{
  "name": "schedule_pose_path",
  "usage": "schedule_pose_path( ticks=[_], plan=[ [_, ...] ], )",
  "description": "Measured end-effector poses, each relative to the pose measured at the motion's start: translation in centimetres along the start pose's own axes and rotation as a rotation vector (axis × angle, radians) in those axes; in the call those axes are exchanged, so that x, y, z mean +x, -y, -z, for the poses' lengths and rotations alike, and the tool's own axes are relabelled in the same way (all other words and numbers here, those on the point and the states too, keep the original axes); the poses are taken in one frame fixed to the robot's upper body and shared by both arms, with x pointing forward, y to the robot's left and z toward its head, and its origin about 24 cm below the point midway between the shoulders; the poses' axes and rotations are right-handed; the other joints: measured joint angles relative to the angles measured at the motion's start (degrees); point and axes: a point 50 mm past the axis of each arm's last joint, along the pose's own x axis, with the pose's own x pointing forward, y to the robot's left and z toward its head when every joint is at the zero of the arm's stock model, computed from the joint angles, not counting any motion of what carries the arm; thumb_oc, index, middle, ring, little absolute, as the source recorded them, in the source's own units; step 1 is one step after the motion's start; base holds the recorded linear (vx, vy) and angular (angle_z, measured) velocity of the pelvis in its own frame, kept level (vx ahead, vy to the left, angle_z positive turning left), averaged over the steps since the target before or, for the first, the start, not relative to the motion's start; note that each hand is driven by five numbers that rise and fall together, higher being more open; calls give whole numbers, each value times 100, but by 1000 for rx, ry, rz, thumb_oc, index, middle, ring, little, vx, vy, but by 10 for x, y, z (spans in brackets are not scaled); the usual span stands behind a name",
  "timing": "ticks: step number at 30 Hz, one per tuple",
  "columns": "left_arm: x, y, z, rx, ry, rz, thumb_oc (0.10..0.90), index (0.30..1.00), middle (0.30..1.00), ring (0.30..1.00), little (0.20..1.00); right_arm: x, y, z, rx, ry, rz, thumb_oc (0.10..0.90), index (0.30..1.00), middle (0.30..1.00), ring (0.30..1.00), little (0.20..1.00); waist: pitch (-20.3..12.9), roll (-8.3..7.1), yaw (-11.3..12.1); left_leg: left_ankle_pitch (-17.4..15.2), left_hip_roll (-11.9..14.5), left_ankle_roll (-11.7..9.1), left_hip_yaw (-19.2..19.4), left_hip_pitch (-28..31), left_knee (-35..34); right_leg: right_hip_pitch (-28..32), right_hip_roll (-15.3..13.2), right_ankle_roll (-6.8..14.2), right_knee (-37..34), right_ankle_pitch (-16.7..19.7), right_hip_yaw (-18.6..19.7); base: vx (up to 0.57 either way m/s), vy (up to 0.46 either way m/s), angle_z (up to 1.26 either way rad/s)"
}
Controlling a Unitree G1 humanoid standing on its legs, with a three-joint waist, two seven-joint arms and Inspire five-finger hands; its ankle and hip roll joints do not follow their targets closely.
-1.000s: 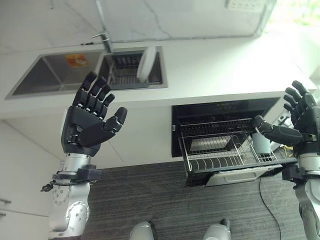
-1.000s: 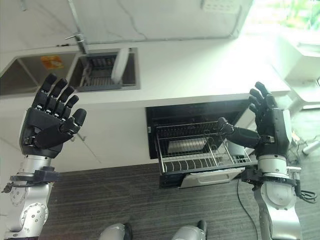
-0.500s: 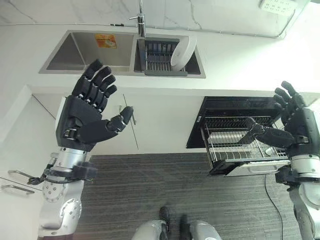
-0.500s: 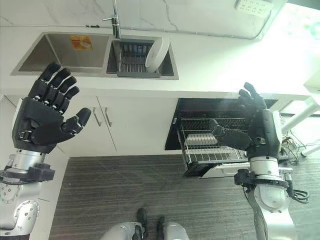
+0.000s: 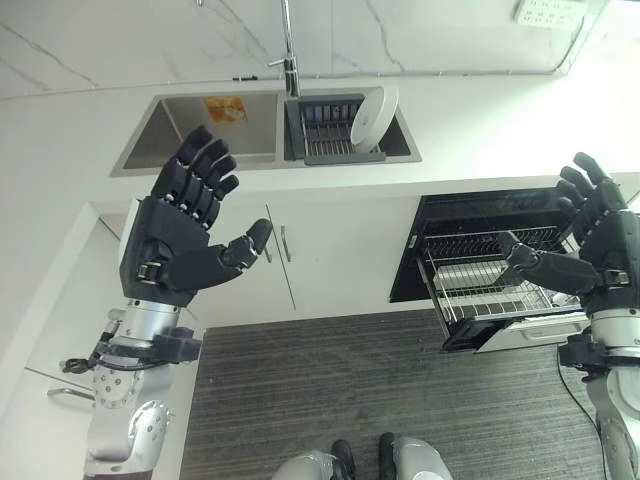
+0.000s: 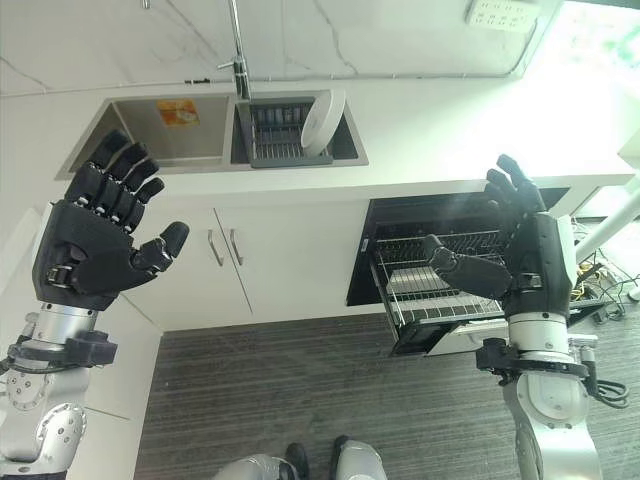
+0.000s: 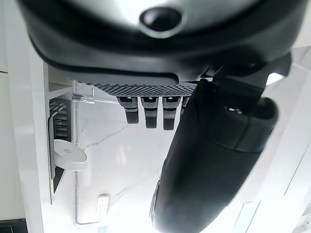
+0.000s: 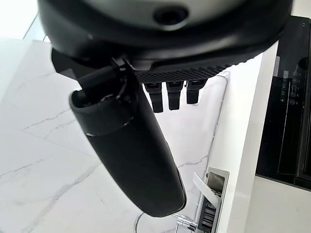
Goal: Place the dishes in the dishwasher.
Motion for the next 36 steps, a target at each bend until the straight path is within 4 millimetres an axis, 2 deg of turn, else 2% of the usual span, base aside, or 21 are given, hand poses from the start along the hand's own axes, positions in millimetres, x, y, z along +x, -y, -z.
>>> schedule_pose_path(
  ticks=[1,5,9,11,14,15,16,17,18,19,20,21,22,24,27,29,32,33,36],
  plan=[
    [0,0,1,-1,-2,0,800,900,900,900,900,0,0,0,0,0,-1,800,900,900,900,900,0,13,6,52,1,-42,-15,1,-72,16,29,-40,-112,29,56,34,-117,1],
    [0,0,1,0,-4,-5,800,900,900,900,900,0,0,0,-1,2,-7,800,900,900,900,900,-3,1,18,221,-1,162,-69,64,-185,33,63,-57,-116,32,68,39,-140,9],
    [-1,0,1,0,-6,-16,800,900,900,900,900,1,-2,-1,0,6,-25,800,900,900,900,900,-15,-18,43,167,55,41,-119,172,-244,134,127,-164,-68,-31,47,53,-135,3],
    [-1,0,1,9,-9,-14,800,900,900,900,900,1,-2,-1,-2,6,-37,800,900,900,900,900,-29,-40,34,201,98,-66,-125,193,-278,143,176,-312,-61,-52,50,79,-141,-7],
    [-2,1,2,24,-18,-10,800,900,900,900,900,1,0,-2,-19,4,-54,800,900,900,900,900,-52,-97,47,399,66,-423,-92,355,-477,175,127,-528,57,-102,40,48,-71,0],
    [-2,3,4,15,-21,-4,800,900,900,900,900,2,0,-2,-20,3,-58,800,900,900,900,900,-40,-160,58,507,20,-592,-77,341,-399,169,48,-581,98,-182,54,4,30,14],
    [-2,7,7,-12,-16,-8,800,900,900,900,900,3,0,-1,-11,3,-53,800,900,900,900,900,16,-297,67,497,25,-769,64,98,17,185,-96,-731,110,-168,32,39,94,22],
    [-5,11,11,-37,-21,-12,800,900,900,900,900,3,-1,0,-7,1,-57,800,900,900,900,900,3,-272,68,240,293,-767,296,-12,277,244,-65,-773,0,-114,-72,67,121,32],
    [-5,13,13,-43,-25,-5,800,900,900,900,900,5,-3,1,-2,-1,-61,800,900,900,900,900,0,-213,22,94,628,-887,274,-166,363,277,48,-693,0,-189,-90,115,176,22],
    [-6,14,14,-50,-25,-5,800,900,900,900,900,9,-6,5,16,-6,-61,800,900,900,900,900,10,-172,25,20,943,-983,245,-326,528,271,163,-708,10,-201,-98,170,185,10],
    [-9,14,15,-52,-36,-7,800,900,900,900,900,11,-9,7,22,-11,-71,800,900,900,900,900,20,-68,25,13,1255,-1030,168,-541,546,254,293,-739,-14,-221,-95,138,129,-10],
    [-13,13,16,-50,-45,-14,800,900,900,900,900,10,-9,7,21,-12,-80,800,900,900,900,900,39,29,23,64,1412,-1166,-136,-860,504,202,406,-744,-38,-223,-9,285,264,-24],
    [-14,12,18,-51,-57,-22,800,900,900,900,900,8,-7,9,13,-26,-84,800,900,900,900,900,88,137,88,148,1479,-1302,-309,-1093,388,183,472,-855,-118,-154,91,353,332,-34],
    [-16,10,18,-52,-43,-44,800,900,900,900,900,5,-6,13,9,-50,-98,800,900,900,900,900,94,255,161,140,1583,-1314,-436,-1180,400,219,518,-814,-62,-184,261,411,422,-53],
    [-15,5,14,-36,-24,-58,800,900,900,900,900,2,-3,13,24,-58,-108,800,900,900,900,900,94,261,149,157,1578,-1267,-264,-938,365,333,431,-697,-71,-248,402,209,269,-35],
    [-14,4,12,-32,-10,-58,800,900,900,900,900,-2,1,11,15,-58,-107,800,900,900,900,900,83,243,169,335,1435,-1042,-204,-765,235,408,268,-583,-51,-315,447,146,182,-19],
    [-12,3,9,-25,7,-59,800,900,900,900,900,0,-5,-3,31,3,-128,800,900,900,900,900,57,188,190,621,1094,-678,-102,-682,235,473,-57,-133,-49,-422,544,123,167,-9],
    [-10,4,8,-27,14,-53,800,900,900,900,900,1,-7,-3,40,11,-129,800,900,900,900,900,54,134,197,637,988,-582,-95,-659,236,523,-162,-82,-76,-401,532,118,162,21],
    [-1,7,4,-26,53,-18,800,900,900,900,900,6,-15,-5,72,33,-129,800,900,900,900,900,19,-54,439,521,673,-314,-9,-624,240,612,-447,186,-264,-387,524,135,177,12]
  ],
)
